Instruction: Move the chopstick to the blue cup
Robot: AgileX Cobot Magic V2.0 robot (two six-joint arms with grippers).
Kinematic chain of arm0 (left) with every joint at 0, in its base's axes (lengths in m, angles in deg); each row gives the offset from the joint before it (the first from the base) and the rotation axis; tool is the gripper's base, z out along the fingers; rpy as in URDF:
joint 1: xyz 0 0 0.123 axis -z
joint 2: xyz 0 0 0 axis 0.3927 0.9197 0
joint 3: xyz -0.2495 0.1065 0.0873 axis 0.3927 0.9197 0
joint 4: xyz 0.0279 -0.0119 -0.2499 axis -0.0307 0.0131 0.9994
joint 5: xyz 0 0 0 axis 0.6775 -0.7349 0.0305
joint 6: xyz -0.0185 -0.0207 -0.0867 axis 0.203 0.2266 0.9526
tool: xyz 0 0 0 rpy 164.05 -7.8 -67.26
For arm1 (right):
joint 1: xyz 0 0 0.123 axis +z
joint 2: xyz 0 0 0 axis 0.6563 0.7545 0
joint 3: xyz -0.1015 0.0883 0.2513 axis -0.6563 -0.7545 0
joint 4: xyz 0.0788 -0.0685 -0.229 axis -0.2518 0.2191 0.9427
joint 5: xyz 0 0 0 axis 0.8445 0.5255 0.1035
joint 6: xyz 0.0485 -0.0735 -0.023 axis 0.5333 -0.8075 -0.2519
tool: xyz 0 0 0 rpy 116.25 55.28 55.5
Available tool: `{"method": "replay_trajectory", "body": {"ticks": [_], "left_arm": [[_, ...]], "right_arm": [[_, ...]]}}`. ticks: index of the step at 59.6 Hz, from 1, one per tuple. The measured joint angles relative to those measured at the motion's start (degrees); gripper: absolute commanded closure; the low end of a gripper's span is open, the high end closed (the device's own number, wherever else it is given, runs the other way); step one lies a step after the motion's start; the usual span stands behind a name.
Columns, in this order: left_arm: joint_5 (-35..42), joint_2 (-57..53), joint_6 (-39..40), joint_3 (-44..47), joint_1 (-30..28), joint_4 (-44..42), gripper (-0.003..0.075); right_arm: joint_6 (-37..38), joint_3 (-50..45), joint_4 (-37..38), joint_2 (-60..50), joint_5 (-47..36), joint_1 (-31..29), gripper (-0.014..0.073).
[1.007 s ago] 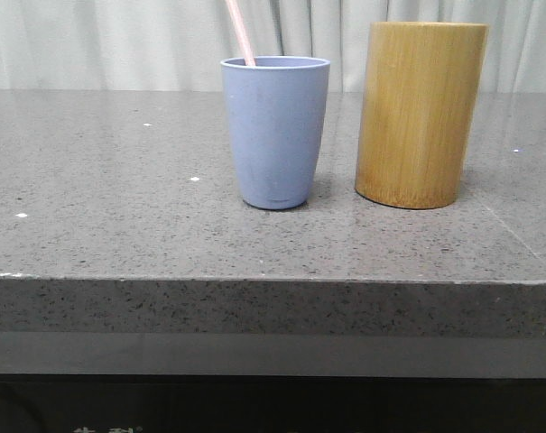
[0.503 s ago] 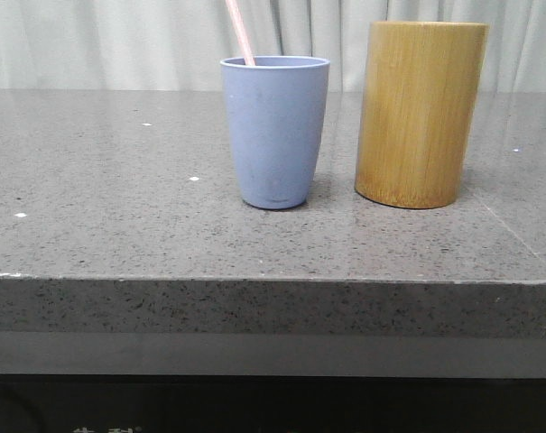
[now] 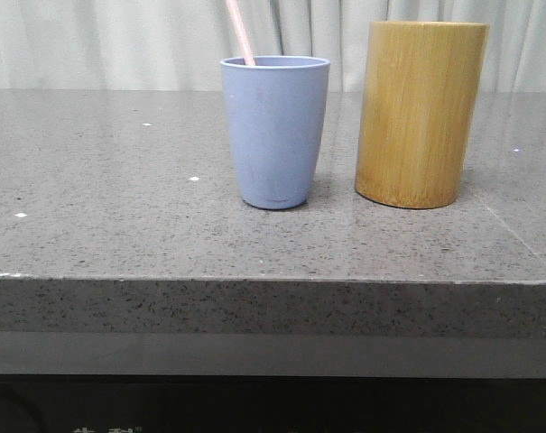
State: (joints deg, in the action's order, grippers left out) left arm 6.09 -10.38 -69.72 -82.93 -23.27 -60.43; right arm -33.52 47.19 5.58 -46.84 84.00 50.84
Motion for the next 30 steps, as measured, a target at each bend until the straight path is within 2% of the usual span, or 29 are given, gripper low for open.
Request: {"method": "replay_trajectory", "body": {"ticks": [6,15,23,30], "left_arm": [[0.0,0.0,0.0,0.0,0.0,0.0,0.0739],[0.0,0.0,0.0,0.0,0.0,0.0,0.0739],[0.0,0.0,0.0,0.0,0.0,0.0,0.0739],[0.0,0.0,0.0,0.0,0.0,0.0,0.0739]], "right_arm": [[0.0,-0.1,1.0,0.0,-0.4,0.0,0.0680],[1.8,-3.9,4.0,-1.0,-6.4,-0.6,0.0680],[5.7,-11.6,5.5,-4.0,-13.1,-3.7,0.0680],[6.7,-18.9,5.8,-7.2,-14.3,-6.5,0.0680]]}}
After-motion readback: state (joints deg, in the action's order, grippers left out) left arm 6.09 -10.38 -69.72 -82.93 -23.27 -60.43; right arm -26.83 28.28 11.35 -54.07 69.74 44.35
